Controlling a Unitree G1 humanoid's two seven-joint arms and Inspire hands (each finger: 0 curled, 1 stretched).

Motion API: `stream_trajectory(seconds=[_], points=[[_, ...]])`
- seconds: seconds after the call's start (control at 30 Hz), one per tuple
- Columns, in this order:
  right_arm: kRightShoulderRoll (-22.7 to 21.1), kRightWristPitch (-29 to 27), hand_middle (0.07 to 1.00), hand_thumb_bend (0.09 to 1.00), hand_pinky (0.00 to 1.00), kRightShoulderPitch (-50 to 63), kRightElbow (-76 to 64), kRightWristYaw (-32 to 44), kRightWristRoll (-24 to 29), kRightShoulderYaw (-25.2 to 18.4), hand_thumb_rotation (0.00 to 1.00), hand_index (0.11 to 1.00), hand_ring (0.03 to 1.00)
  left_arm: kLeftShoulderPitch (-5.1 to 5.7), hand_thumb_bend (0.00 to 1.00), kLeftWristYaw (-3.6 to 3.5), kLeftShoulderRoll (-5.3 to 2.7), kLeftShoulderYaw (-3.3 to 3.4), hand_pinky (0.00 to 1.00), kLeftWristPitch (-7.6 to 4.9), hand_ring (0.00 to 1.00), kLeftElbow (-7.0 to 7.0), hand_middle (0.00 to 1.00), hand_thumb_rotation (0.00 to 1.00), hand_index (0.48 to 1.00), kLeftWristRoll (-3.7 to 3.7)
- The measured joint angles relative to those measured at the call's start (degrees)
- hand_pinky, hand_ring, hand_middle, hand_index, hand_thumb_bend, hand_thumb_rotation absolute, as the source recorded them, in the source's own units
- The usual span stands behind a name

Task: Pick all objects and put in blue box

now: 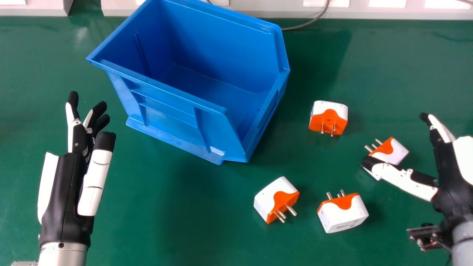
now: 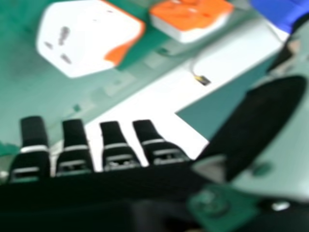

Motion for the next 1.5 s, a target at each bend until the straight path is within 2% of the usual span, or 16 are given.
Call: stream_trajectory(seconds=[0.3, 0.5, 0.73, 0.87, 1.5], points=[[-2.6, 8.2, 0.925, 0.669, 0.83, -4.0, 1.6, 4.5, -6.8, 5.4, 0.62, 0.910, 0.892, 0.22, 0.79, -0.13, 0.01, -0.03, 0.88, 0.96, 0.94, -0.70, 0.96, 1.00, 0.971, -0.04], [-3.4, 9.6, 0.920, 0.660, 0.82, -5.4, 4.3, 4.9, -9.3, 8.8, 0.59, 0.905, 0.884, 0.35, 0.81, -0.21, 0.05, 0.03, 0.88, 1.53, 0.95, -0.99, 0.96, 1.00, 0.972, -0.04], [-4.2, 9.5, 0.916, 0.655, 0.82, -6.9, 8.4, 4.6, -9.5, 9.4, 0.57, 0.897, 0.880, 0.85, 0.81, -0.23, 0.08, 0.22, 0.89, 2.34, 0.95, -1.88, 0.96, 1.00, 0.971, -0.05], [-4.2, 9.5, 0.915, 0.646, 0.82, -7.7, 10.7, 4.2, -9.5, 10.1, 0.55, 0.895, 0.881, 1.13, 0.82, -0.62, 0.09, 0.28, 0.89, 2.52, 0.95, -2.52, 0.96, 1.00, 0.970, -0.09], [-5.4, 9.5, 0.902, 0.631, 0.81, -13.4, 19.3, 2.7, -6.8, 9.9, 0.52, 0.880, 0.873, 1.22, 0.81, -1.18, 0.09, 0.64, 0.92, 2.31, 0.96, -2.56, 0.97, 1.00, 0.978, -1.04]])
